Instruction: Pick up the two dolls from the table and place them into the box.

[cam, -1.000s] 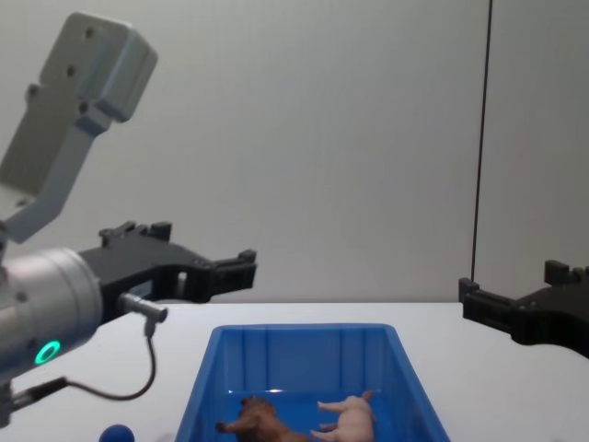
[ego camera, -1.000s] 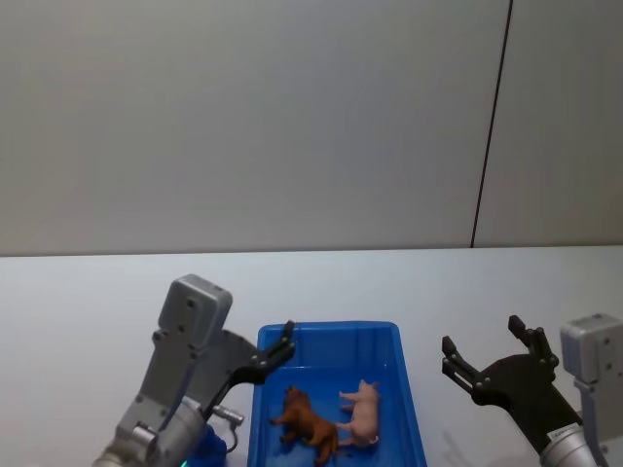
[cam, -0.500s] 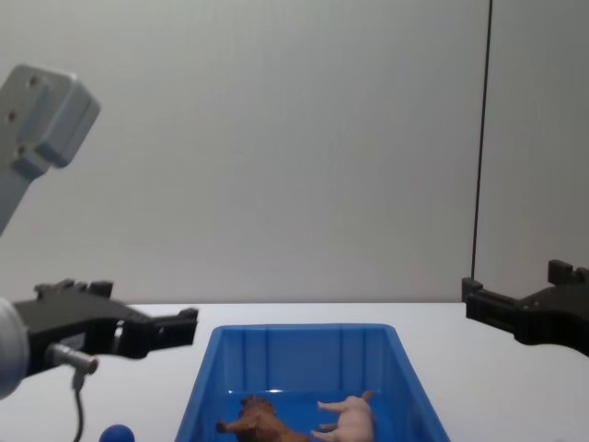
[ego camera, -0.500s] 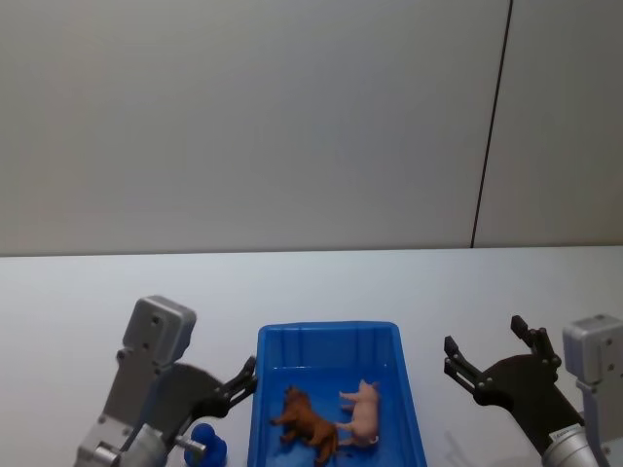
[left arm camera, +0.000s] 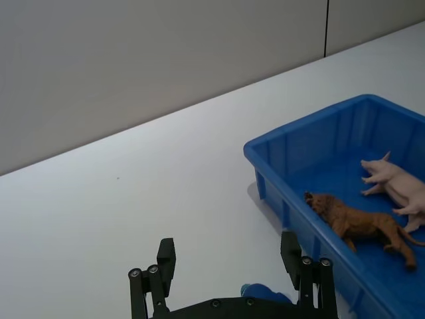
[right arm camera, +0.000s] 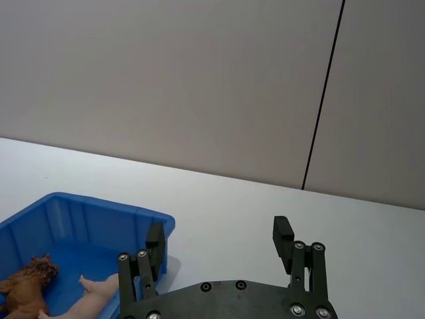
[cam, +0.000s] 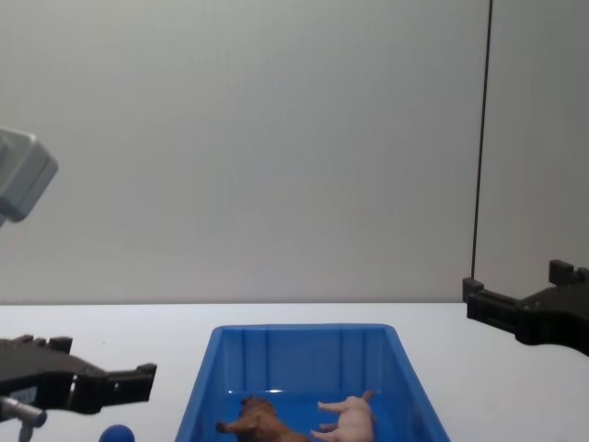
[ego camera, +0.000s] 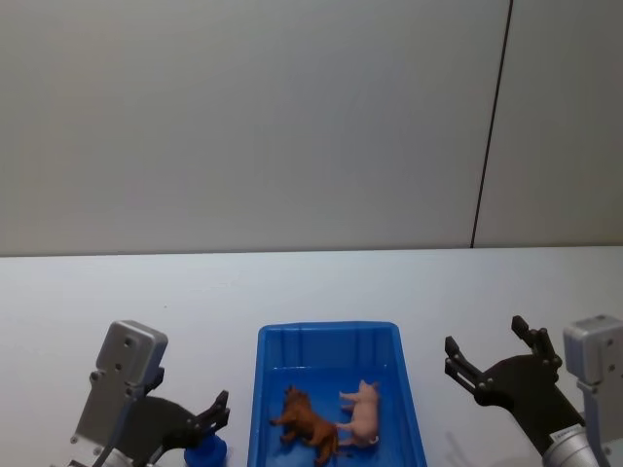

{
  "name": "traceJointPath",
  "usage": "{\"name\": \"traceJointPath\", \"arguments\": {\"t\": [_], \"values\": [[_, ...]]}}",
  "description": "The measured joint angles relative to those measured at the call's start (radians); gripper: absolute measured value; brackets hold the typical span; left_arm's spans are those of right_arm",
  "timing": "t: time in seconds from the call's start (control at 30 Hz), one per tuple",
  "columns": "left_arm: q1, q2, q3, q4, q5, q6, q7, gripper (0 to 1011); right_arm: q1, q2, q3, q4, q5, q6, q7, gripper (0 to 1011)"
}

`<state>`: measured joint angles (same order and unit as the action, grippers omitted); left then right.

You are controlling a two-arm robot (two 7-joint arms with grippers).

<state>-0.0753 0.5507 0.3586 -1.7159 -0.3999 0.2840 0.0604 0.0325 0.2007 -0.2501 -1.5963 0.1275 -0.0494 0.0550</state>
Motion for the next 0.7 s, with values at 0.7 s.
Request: {"name": "traceJointPath", "arguments": {"t": [0.7], "values": [[-0.018,-0.001,-0.016,0.097,-0.021,0.032,-0.105,1001,0.000,0.000,0.000,0.000,0.000,0.000,0.000,1001]]}}
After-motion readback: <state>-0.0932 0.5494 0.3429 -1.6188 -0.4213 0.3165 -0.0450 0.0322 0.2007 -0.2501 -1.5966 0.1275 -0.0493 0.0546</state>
